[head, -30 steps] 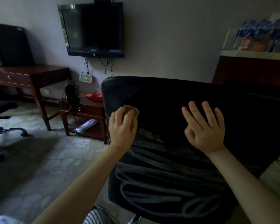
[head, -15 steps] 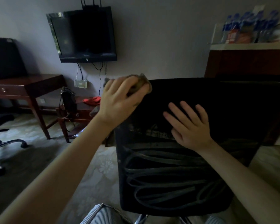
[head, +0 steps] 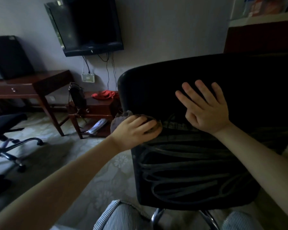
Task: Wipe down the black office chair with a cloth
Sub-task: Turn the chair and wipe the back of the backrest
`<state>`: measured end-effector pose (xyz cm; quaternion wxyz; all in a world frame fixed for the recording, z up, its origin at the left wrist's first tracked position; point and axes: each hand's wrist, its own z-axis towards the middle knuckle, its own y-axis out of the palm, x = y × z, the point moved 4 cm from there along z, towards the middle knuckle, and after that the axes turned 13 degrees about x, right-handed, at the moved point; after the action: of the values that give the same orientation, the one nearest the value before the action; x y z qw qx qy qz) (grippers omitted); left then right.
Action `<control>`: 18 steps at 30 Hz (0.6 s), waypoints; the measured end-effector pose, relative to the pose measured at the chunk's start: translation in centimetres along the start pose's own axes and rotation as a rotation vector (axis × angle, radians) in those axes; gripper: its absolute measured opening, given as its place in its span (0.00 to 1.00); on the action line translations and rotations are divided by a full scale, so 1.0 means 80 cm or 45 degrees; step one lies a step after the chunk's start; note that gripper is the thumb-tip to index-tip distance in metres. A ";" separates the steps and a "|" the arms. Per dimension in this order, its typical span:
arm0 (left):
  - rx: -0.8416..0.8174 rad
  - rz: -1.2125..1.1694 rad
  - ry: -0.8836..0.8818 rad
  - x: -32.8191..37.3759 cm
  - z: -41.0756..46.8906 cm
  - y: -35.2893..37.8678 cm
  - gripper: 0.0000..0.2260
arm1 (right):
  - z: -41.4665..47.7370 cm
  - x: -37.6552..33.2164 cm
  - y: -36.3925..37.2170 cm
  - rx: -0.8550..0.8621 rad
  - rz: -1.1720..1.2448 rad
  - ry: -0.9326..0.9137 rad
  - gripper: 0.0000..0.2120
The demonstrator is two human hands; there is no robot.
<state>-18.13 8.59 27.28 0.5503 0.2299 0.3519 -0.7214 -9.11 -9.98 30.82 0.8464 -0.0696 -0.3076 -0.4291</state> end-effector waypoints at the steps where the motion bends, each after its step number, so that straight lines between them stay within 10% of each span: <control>1: -0.013 -0.005 0.067 -0.006 0.002 -0.004 0.15 | 0.000 0.001 -0.001 0.010 -0.005 -0.002 0.27; 10: 0.422 0.305 -0.121 -0.070 0.058 -0.048 0.14 | -0.003 0.004 -0.007 0.033 0.019 -0.017 0.28; 18: 0.289 0.154 -0.338 0.016 -0.011 0.008 0.20 | -0.004 0.002 -0.006 0.065 0.008 -0.027 0.27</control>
<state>-17.95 8.35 25.61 0.6049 0.2138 0.1781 -0.7461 -9.21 -10.51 30.58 0.8459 -0.0534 -0.3273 -0.4177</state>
